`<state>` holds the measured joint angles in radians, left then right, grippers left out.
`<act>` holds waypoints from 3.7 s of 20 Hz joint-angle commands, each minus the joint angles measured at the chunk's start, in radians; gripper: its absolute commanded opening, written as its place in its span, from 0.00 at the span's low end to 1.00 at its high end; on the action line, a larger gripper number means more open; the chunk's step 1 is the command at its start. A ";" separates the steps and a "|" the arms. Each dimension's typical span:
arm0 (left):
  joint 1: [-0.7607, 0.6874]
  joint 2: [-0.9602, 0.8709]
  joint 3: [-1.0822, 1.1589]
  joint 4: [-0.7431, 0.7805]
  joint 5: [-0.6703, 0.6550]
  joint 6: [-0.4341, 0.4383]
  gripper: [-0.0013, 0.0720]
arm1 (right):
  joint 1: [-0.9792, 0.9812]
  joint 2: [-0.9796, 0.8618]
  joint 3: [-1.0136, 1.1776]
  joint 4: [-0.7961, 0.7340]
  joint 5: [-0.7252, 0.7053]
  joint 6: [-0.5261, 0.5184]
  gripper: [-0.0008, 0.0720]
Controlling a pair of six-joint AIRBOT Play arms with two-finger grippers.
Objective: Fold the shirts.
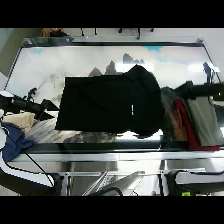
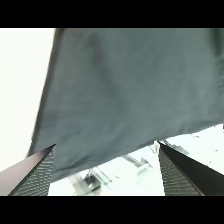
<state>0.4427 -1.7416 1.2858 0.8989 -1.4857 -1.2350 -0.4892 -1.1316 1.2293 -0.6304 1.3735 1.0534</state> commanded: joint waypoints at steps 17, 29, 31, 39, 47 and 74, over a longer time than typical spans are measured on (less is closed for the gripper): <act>-0.072 0.008 -0.090 0.144 0.079 0.059 0.74 | -0.069 0.217 -0.247 -0.127 0.078 0.041 0.32; -0.145 0.008 -0.089 0.148 0.045 0.049 0.03 | -0.067 0.240 -0.515 -0.219 -0.145 0.151 0.54; -0.136 0.008 -0.089 0.148 0.043 0.048 0.03 | -0.039 0.231 -0.562 -0.211 -0.235 0.151 0.54; -0.128 0.008 -0.089 0.147 0.035 0.049 0.03 | 0.187 0.038 -0.573 -0.089 -0.375 0.136 0.51; -0.072 0.185 -0.061 -0.034 0.039 0.071 0.03 | 0.183 0.167 -0.265 -0.045 -0.332 0.091 0.04; -0.370 0.310 0.331 -0.001 0.344 0.037 0.03 | 0.389 -0.280 0.637 -0.247 -0.282 0.046 0.04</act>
<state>0.2008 -1.2434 1.6642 0.7780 -1.1923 -1.1782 -0.1726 -1.2419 1.8908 -0.7658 1.1370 1.0836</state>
